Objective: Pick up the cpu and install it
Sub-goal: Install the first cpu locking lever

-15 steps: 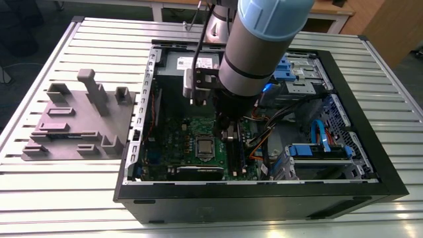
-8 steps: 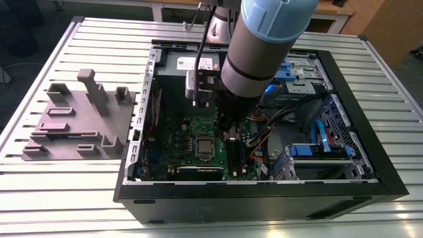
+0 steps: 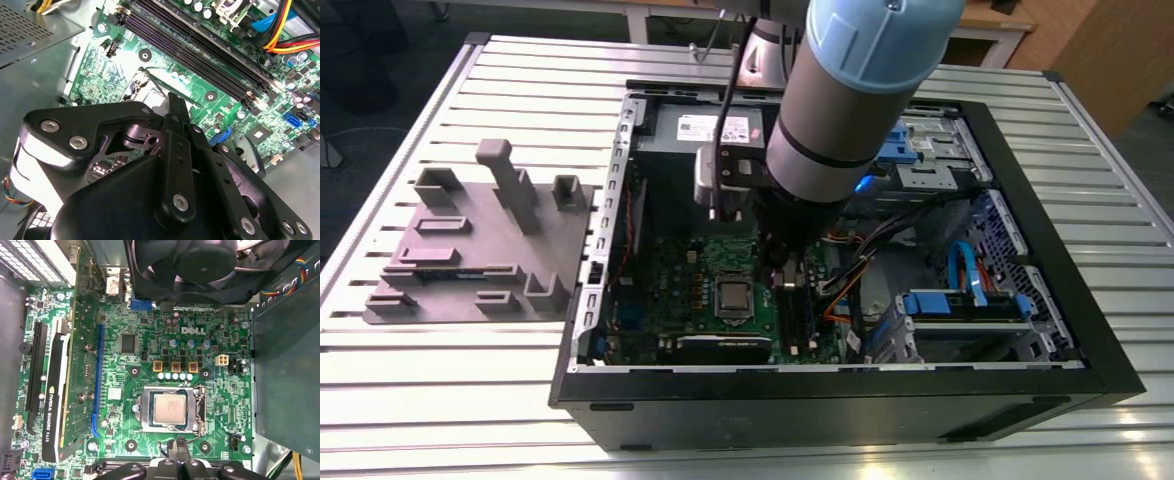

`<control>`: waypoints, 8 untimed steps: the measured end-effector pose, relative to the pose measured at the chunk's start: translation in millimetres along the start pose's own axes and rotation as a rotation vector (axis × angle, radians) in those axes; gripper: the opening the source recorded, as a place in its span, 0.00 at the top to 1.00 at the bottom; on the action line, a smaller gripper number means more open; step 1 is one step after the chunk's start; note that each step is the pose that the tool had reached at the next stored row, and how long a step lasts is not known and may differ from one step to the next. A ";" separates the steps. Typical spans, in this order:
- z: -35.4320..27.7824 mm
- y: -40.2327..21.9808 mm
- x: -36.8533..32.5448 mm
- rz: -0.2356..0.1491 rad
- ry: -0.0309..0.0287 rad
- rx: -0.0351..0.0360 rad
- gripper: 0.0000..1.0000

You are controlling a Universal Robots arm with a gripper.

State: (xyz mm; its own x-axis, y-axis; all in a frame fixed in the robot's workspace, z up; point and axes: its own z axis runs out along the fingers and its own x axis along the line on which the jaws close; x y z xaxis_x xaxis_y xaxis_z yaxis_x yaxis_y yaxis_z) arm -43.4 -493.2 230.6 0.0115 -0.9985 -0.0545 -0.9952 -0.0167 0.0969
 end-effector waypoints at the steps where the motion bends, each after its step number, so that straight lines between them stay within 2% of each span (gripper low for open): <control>1: 0.5 0.0 0.2 0.000 0.0008 -0.0001 0.90; 4: 1.8 -0.2 0.6 0.000 0.0033 0.0000 0.90; 6: 2.5 -0.3 0.9 0.001 0.0074 -0.0002 0.90; 8: 3.0 -0.3 1.0 0.002 0.0185 -0.0004 0.90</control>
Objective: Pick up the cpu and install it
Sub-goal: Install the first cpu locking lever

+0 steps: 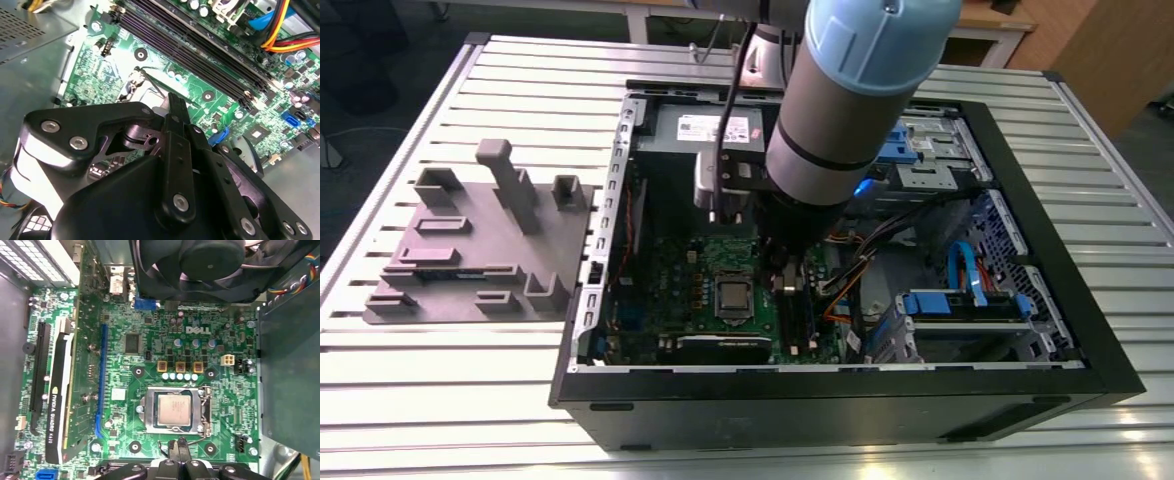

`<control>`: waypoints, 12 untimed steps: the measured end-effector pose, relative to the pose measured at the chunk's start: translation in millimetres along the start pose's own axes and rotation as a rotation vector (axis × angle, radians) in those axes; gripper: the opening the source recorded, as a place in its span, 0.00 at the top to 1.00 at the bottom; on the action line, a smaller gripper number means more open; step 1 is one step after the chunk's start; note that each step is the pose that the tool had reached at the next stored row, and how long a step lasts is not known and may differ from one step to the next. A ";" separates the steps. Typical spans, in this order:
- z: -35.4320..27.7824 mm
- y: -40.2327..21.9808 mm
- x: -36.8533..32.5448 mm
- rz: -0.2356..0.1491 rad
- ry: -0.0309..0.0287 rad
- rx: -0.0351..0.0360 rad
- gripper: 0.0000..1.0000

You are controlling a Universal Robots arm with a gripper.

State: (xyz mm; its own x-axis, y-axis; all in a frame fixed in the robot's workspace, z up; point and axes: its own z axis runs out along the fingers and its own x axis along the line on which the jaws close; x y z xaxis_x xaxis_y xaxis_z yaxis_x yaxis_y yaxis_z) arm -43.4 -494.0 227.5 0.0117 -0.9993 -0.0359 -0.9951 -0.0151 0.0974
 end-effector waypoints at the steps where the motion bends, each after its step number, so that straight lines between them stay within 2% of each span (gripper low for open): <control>1: 0.4 0.0 0.0 0.001 0.0062 0.0000 0.90; 4: 1.5 -0.2 0.2 0.002 0.0243 -0.0001 0.90; 6: 2.2 -0.2 0.5 0.003 0.0321 -0.0003 0.90; 8: 3.5 -0.4 0.6 0.003 0.0342 -0.0004 0.90; 12: 8.0 -1.5 0.8 -0.001 0.0347 -0.0004 0.90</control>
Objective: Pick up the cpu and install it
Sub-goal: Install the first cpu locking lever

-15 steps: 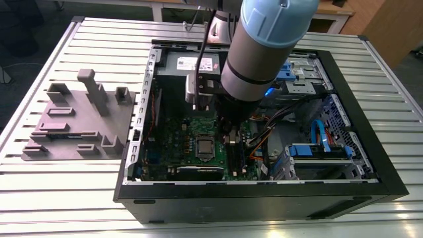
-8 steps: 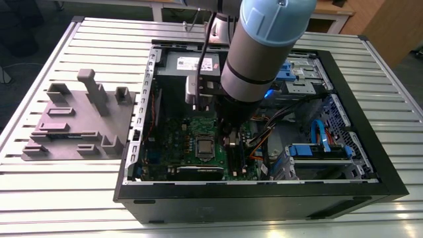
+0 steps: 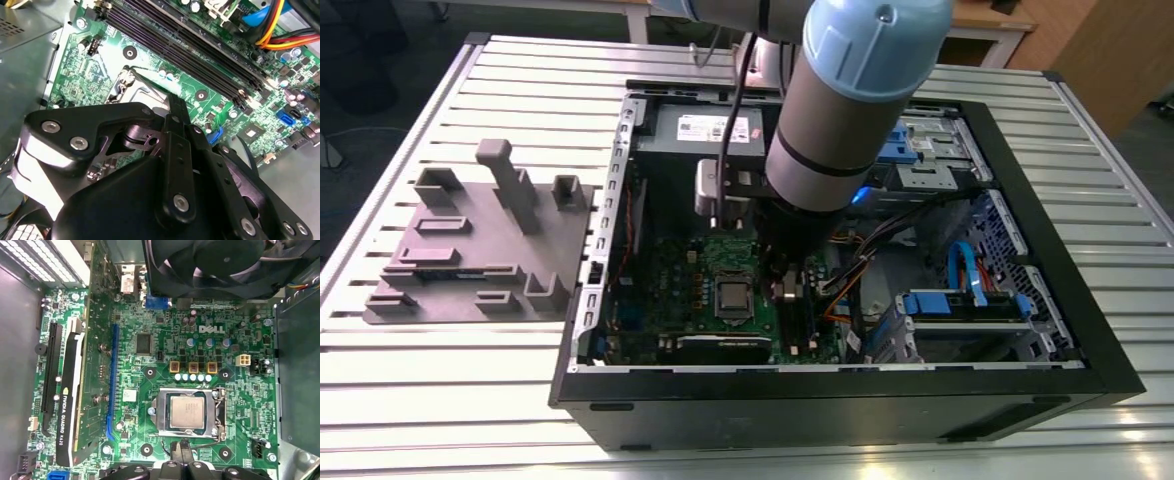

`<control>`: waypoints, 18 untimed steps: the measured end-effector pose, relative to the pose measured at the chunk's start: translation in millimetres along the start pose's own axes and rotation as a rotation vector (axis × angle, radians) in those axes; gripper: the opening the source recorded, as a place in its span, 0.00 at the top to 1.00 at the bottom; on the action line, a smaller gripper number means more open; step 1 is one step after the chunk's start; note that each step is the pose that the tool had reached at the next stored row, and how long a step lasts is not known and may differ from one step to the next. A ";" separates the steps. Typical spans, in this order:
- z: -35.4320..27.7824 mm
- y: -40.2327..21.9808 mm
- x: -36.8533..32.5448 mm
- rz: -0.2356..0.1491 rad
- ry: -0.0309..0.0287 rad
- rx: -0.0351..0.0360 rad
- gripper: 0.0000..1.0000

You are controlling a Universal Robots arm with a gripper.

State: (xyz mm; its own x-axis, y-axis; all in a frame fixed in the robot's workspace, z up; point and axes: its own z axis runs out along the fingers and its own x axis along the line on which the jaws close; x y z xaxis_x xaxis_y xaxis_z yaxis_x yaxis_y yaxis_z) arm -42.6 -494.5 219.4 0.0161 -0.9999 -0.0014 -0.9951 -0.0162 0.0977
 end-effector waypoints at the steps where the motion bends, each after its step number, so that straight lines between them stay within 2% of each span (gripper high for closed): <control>1: 1.1 -0.1 0.0 -0.001 0.0001 0.0000 0.90; 11: 8.7 -0.9 2.0 -0.019 0.0028 0.0000 0.90; 18: 13.2 -1.3 5.1 -0.046 0.0059 -0.0002 0.90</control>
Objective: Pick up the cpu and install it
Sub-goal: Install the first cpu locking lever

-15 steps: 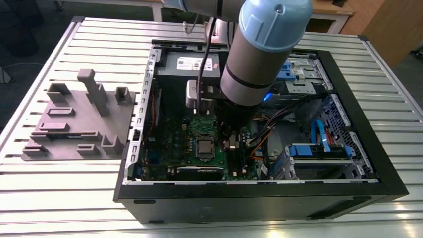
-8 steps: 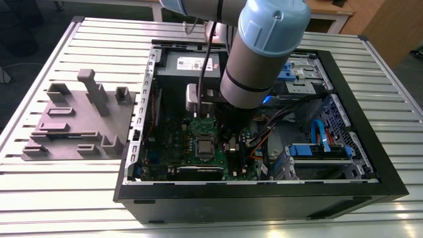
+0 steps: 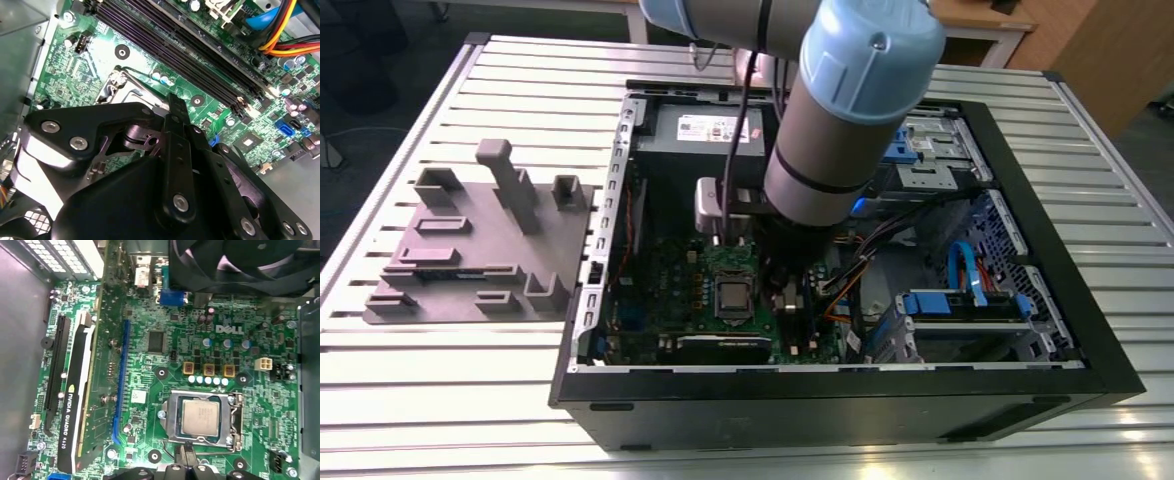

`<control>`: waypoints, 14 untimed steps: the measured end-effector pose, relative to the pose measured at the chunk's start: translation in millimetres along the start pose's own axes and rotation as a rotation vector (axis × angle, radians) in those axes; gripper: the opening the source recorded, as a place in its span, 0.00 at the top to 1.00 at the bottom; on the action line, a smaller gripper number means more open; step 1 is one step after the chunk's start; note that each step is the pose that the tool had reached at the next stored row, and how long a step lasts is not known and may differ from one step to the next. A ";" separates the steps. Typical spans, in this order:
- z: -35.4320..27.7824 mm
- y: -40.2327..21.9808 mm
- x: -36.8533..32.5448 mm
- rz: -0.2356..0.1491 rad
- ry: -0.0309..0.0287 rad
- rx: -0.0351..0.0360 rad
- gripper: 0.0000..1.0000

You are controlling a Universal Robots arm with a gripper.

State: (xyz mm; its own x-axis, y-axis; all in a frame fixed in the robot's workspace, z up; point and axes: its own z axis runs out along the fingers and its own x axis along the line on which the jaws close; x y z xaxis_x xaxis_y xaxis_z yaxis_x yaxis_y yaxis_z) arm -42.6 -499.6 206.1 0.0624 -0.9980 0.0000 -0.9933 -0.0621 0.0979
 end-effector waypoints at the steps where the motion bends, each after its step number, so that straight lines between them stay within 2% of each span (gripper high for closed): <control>1: 0.5 0.0 0.6 -0.002 0.0002 0.0000 0.90; 14: 7.7 -0.5 3.3 -0.016 0.0016 0.0000 0.90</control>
State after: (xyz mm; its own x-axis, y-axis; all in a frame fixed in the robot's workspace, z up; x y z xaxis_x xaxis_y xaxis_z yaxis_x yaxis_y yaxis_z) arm -42.6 -502.9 198.5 0.0785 -0.9969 0.0000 -0.9921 -0.0781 0.0978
